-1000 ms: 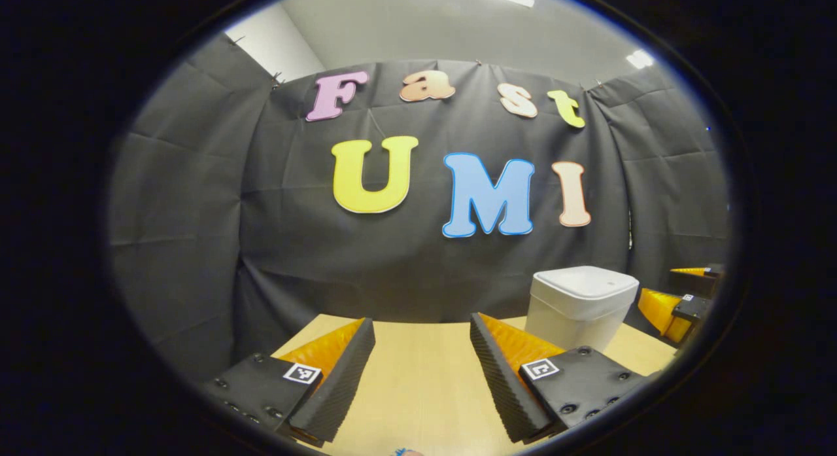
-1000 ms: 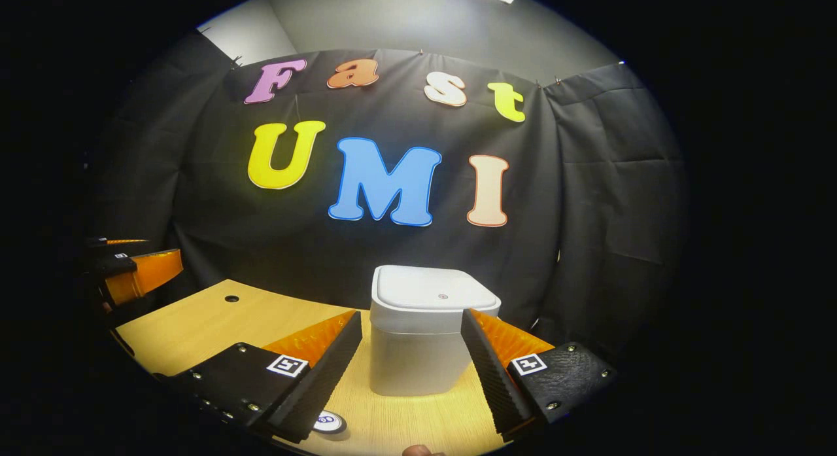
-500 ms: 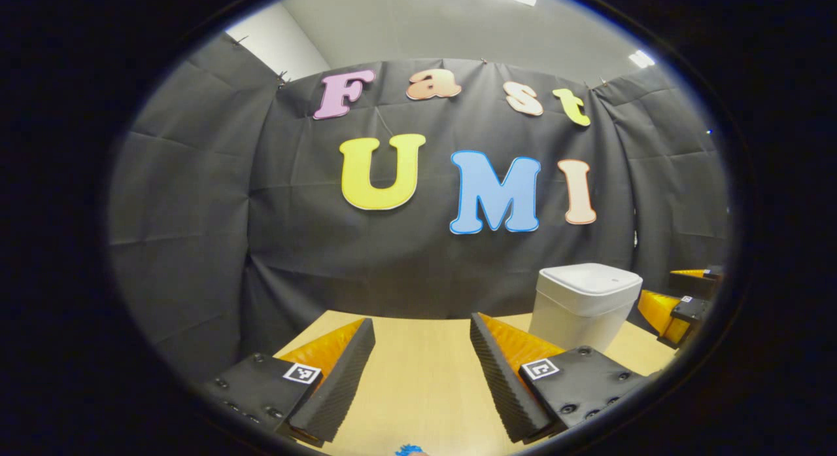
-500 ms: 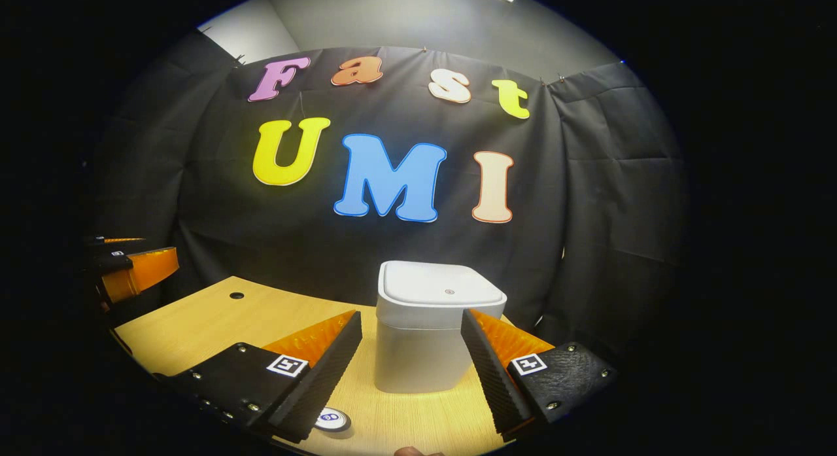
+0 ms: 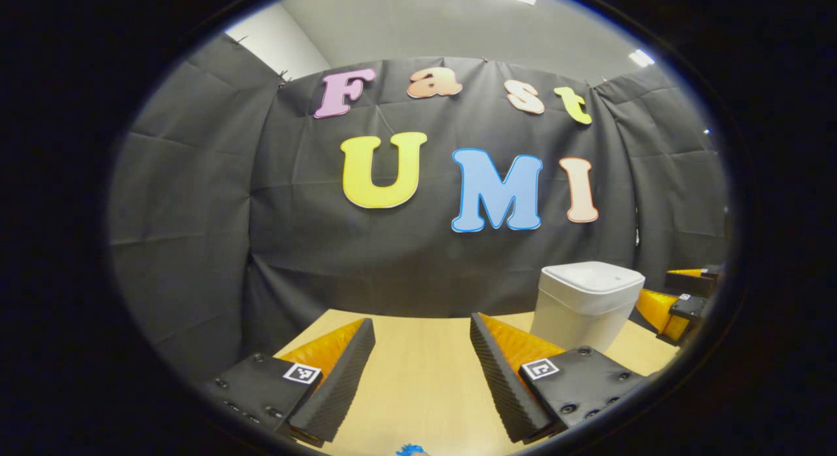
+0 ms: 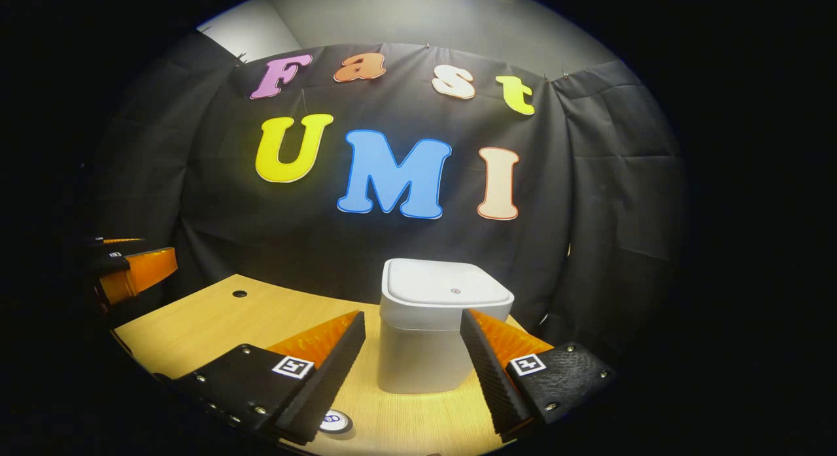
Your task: Press the lid of the desktop garbage bin to open it, pick up the crumpled paper on the desktop and throw it into the bin, then pick up the pop can on the desktop and drop it into the bin, and finally close the garbage bin lid.
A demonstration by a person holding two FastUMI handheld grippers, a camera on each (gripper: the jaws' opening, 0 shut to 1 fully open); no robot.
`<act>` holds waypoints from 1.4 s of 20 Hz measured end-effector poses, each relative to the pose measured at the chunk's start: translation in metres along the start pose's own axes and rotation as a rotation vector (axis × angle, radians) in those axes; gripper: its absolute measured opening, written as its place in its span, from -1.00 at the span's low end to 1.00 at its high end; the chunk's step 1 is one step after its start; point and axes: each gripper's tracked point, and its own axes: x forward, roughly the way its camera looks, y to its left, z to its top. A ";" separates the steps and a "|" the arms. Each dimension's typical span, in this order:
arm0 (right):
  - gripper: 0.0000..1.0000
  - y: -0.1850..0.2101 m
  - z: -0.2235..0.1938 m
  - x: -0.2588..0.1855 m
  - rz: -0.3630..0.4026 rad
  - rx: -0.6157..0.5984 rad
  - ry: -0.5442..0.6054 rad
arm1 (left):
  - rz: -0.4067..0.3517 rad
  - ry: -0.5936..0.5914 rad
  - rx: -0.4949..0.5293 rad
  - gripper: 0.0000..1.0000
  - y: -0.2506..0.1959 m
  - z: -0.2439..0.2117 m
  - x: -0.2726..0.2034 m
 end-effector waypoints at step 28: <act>-0.99 -0.063 0.006 0.127 -0.001 0.087 0.115 | 0.010 -0.010 -0.008 0.96 -0.007 0.004 0.017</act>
